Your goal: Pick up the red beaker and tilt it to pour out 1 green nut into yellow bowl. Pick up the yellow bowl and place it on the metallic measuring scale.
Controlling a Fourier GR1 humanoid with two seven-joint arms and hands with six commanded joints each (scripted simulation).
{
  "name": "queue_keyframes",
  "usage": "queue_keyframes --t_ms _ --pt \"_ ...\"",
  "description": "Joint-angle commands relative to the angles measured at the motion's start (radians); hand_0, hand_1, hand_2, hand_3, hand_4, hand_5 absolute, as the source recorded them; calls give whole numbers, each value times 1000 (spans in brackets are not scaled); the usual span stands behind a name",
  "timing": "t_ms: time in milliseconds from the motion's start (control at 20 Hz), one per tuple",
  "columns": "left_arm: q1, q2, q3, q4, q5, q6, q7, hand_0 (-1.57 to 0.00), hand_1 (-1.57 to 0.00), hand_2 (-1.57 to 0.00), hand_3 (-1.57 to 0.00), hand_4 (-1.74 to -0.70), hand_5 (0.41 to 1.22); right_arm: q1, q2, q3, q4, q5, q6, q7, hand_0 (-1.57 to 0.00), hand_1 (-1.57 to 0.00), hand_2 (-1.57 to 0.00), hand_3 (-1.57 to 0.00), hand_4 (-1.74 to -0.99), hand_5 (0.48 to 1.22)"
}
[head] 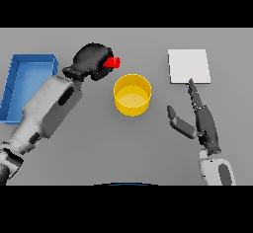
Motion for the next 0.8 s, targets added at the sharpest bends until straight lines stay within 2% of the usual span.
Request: queue_keyframes --t_ms 0,50,100,200,400,500,550,700,750 --pt "-10 9 -31 -1 -27 -18 1 -1571 -1571 -1571 -1571 -1741 1197 5 8 5 2 5 -5 -2 1 1 1 1 -1187 676" --pt "-34 10 -64 24 -64 -42 18 -1571 -1571 -1571 -1571 -1689 1202 17 7 7 -8 9 -7 -1 1 1 1 1 -1191 675" --pt "-58 11 -92 37 -96 -68 23 -1571 -1571 -1571 -1492 -1698 1205 -1 7 -4 3 -5 -5 11 1 1 1 1 -1190 675" --pt "-98 18 -145 63 -152 -106 -10 -1571 -1571 -1571 -1383 -1710 1211 3 16 -1 -1 -13 -2 17 1 1 1 1 -1195 671" --pt "-189 13 -232 114 -249 -172 -54 -1571 -1571 -1571 -1295 -1719 1217 24 26 -8 -7 -43 7 7 1 1 1 1 -1206 639" --pt "-217 10 -271 139 -281 -189 -110 -1571 -1571 -1571 -1394 -1723 1218 5 29 -14 16 -38 -3 15 1 1 1 1 -1220 624" --pt "-240 5 -288 160 -302 -187 -131 -1571 -1571 -1571 -1429 -1725 1219 8 26 -13 22 -28 -6 0 1 1 1 1 -1221 617" --pt "-272 -4 -355 172 -370 -198 -156 -1571 -1571 -1571 -1499 -1730 1220 5 26 -9 12 -4 -26 0 1 1 1 1 -1213 591" --pt "-289 1 -375 173 -390 -201 -177 -1571 -1571 -1571 -1513 -1732 1220 13 33 -4 21 2 -29 -18 1 1 1 1 -1205 584"
